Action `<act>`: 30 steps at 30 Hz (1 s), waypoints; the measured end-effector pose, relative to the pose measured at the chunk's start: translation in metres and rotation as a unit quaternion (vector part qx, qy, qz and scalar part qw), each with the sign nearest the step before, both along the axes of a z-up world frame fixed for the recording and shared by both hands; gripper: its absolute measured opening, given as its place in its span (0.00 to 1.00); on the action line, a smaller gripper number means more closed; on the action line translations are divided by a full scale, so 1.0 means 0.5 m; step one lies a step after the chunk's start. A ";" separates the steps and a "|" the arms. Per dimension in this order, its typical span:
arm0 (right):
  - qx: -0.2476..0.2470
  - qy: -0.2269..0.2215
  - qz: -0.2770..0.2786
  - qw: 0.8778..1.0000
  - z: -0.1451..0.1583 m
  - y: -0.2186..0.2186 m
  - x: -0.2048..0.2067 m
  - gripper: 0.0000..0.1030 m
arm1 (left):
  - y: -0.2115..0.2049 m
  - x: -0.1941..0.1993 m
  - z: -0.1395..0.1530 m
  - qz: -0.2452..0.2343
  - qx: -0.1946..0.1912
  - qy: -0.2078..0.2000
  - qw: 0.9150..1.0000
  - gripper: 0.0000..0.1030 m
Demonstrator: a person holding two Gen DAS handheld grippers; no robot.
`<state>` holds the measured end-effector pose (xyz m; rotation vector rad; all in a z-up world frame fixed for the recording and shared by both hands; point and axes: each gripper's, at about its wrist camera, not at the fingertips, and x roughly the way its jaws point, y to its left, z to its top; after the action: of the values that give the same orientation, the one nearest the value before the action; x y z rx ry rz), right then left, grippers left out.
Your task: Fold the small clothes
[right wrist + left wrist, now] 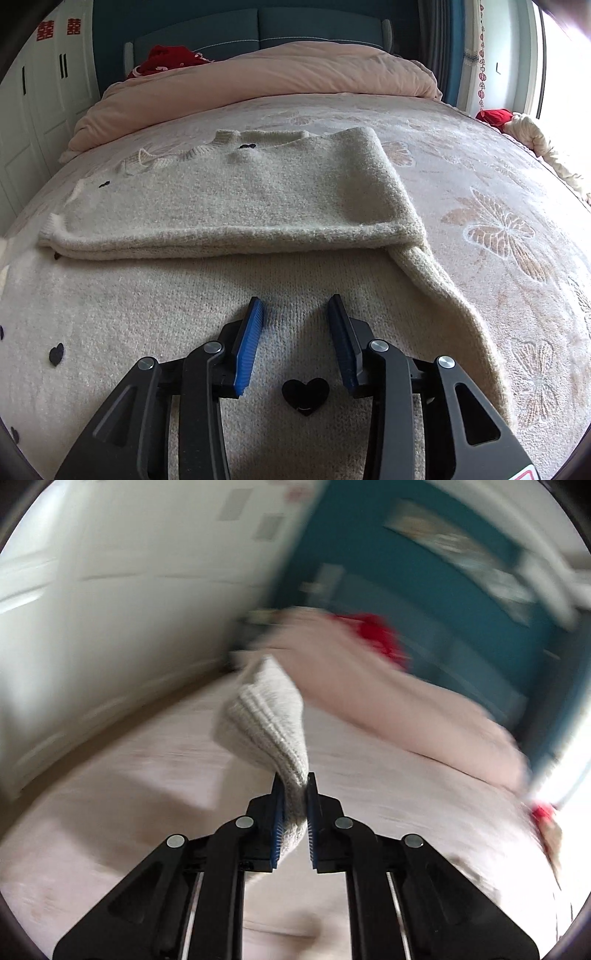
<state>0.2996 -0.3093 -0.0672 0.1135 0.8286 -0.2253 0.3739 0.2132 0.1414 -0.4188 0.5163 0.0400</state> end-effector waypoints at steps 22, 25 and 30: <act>0.226 0.000 0.105 0.968 0.092 0.081 0.119 0.69 | -0.364 -0.250 -0.416 -0.133 -0.075 0.122 0.981 0.74; 0.232 0.040 0.111 0.965 0.062 0.134 0.182 0.69 | -0.396 -0.254 -0.416 -0.141 -0.044 0.122 0.981 0.80; 0.212 0.067 0.110 0.969 0.032 0.194 0.222 0.10 | -0.380 -0.252 -0.411 -0.146 -0.069 0.120 0.980 0.80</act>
<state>0.4108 -0.2124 -0.0511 0.4078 1.0076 0.1589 0.2480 0.0232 -0.0640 -0.4734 0.8178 -0.2326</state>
